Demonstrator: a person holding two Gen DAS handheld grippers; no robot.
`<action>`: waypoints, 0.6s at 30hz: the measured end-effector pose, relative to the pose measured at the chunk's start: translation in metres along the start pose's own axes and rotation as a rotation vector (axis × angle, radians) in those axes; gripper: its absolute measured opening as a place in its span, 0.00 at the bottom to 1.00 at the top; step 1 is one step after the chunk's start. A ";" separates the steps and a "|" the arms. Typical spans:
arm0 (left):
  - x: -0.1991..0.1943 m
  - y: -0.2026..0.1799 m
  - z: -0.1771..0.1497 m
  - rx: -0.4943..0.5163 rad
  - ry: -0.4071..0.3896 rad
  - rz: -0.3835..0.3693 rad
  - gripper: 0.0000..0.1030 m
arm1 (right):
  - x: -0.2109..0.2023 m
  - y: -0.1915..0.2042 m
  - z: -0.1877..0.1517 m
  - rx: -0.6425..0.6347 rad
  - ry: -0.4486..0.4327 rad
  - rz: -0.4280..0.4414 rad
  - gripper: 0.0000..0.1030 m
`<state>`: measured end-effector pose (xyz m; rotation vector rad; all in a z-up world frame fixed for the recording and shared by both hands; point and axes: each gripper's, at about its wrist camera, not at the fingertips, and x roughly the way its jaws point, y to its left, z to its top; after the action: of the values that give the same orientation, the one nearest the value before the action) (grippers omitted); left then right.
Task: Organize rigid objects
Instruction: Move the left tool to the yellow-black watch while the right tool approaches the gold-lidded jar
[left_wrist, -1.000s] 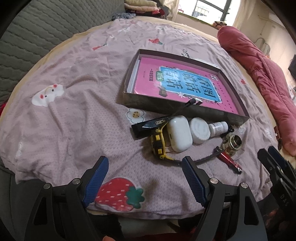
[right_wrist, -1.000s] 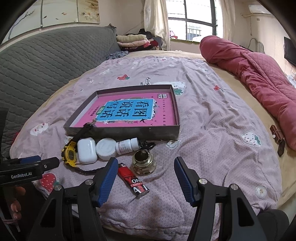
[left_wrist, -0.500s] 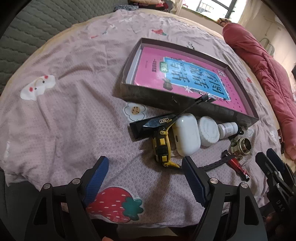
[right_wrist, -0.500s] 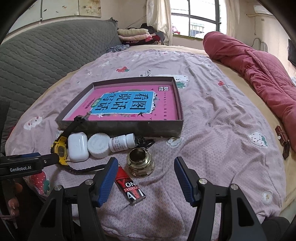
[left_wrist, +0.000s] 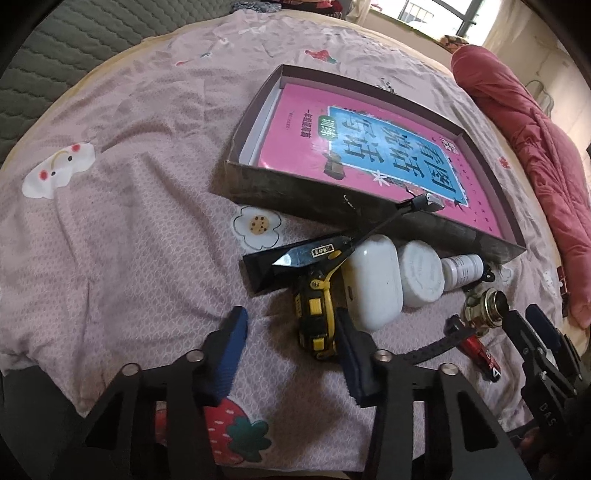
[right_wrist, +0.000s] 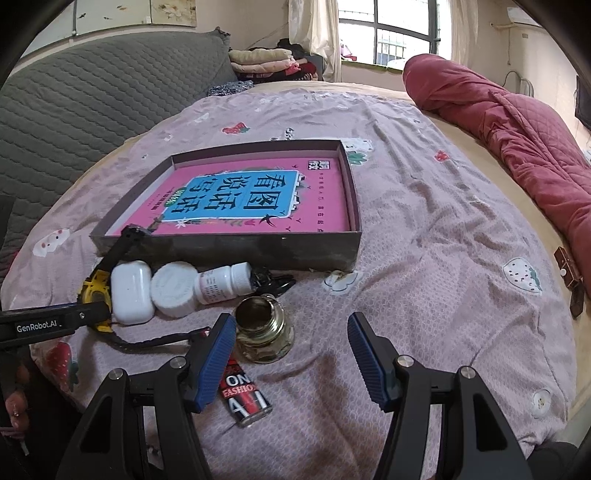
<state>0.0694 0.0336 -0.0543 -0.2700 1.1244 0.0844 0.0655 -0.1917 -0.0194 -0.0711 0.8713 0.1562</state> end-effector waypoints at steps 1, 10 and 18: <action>0.001 -0.002 0.001 0.008 -0.002 -0.001 0.38 | 0.002 0.000 0.000 -0.001 0.004 0.001 0.61; 0.008 -0.009 0.003 0.025 -0.008 -0.020 0.21 | 0.012 0.012 0.000 -0.049 0.017 0.029 0.61; 0.012 -0.010 0.006 0.024 -0.022 -0.026 0.18 | 0.025 0.014 0.000 -0.060 0.038 0.019 0.61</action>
<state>0.0815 0.0245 -0.0611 -0.2622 1.0993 0.0508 0.0784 -0.1752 -0.0385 -0.1223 0.9055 0.1998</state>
